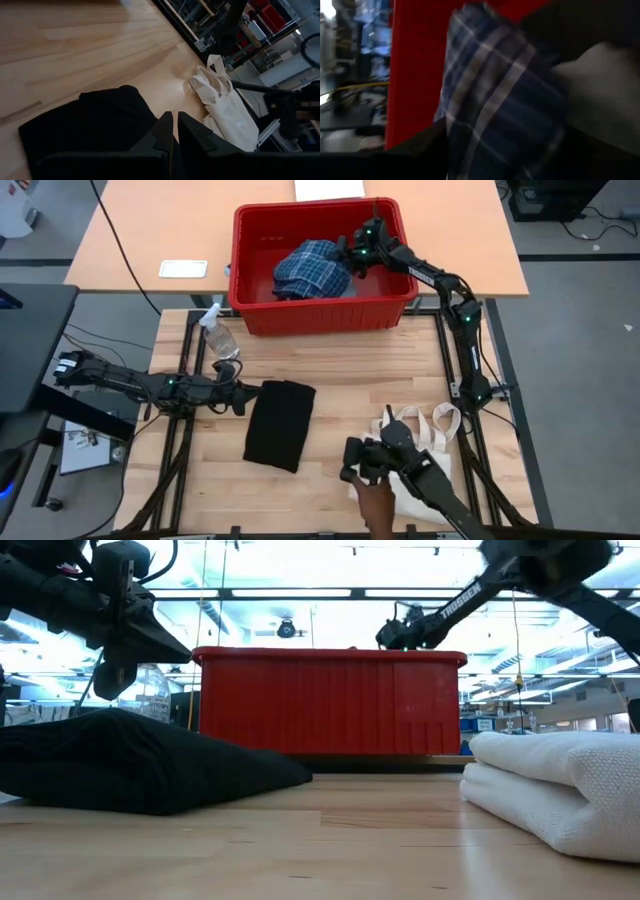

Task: Fold laundry
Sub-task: Put the blue checkered shirt into the red bin, then put the black shirt into the red bin

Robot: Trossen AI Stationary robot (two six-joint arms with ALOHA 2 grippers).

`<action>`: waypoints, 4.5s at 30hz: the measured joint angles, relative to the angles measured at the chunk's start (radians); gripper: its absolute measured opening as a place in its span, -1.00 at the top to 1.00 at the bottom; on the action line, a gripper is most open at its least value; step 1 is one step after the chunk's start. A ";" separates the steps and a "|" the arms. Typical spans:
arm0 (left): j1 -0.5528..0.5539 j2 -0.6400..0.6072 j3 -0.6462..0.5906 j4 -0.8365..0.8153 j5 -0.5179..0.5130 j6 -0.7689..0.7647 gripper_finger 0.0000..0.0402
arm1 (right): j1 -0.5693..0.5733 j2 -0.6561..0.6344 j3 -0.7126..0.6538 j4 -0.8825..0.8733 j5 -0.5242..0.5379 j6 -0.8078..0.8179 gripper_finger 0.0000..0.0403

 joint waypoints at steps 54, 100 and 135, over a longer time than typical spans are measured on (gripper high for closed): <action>0.000 0.000 0.000 -0.006 0.220 -0.051 0.84 | 0.260 -0.064 0.001 0.413 0.534 -1.016 -0.34; -0.034 0.001 0.000 -0.256 0.285 -0.052 0.84 | 0.565 -0.169 0.380 -0.602 -0.070 -0.529 -0.34; -0.267 0.159 0.550 -0.595 -0.270 0.569 0.84 | 0.797 -0.197 -0.010 -0.766 -0.048 -0.629 -0.18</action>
